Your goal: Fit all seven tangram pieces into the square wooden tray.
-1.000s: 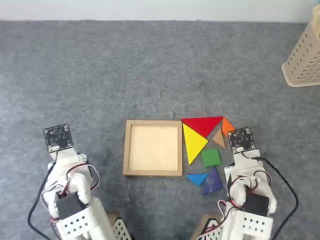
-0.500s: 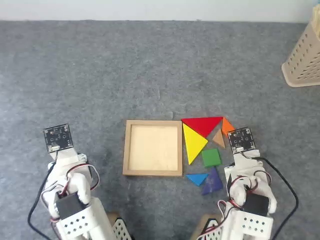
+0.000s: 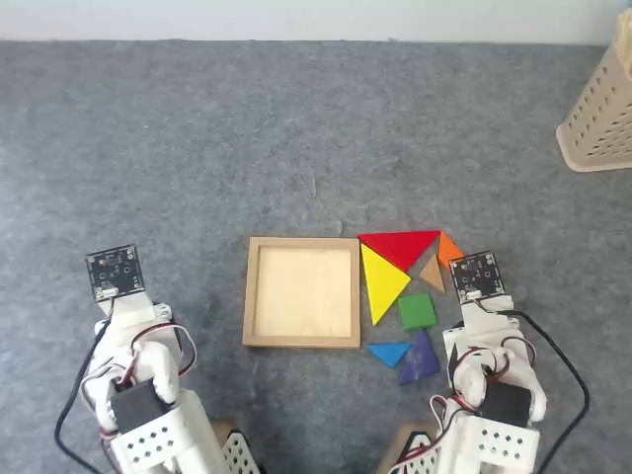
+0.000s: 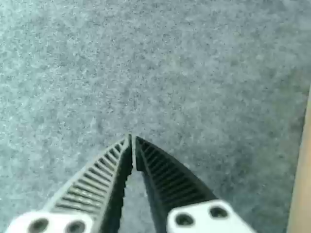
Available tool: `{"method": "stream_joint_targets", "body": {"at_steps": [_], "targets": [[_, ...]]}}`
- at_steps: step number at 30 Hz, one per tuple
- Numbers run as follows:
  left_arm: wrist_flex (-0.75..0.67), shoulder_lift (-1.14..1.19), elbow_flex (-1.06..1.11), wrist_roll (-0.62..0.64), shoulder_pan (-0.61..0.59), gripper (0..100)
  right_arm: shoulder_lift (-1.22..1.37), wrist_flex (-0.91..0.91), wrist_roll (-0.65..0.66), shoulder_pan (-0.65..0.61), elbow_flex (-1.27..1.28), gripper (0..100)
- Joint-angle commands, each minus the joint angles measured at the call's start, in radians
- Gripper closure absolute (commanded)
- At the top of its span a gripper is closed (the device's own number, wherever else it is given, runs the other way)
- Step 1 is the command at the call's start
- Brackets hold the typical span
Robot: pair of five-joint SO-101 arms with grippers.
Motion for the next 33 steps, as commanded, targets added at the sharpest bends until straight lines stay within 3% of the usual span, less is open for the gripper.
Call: {"method": "stream_joint_targets", "body": {"at_steps": [1,13,25,31,33], "targets": [[0.006,-0.008,-0.008,0.014,0.005,99,-0.010,-0.008,0.018,0.007,0.018,98.7],[0.006,-0.008,-0.008,0.014,0.005,99,-0.004,-0.007,0.011,-0.031,0.018,98.7],[0.006,-0.008,-0.008,0.014,0.005,99,-0.013,0.056,0.023,-0.171,0.018,98.9],[0.006,-0.008,-0.008,0.014,0.003,99,-0.015,-0.076,0.241,-0.166,0.015,98.9],[0.006,-0.008,-0.008,0.014,0.003,99,-0.015,-0.102,0.252,-0.162,0.014,98.9]]}}
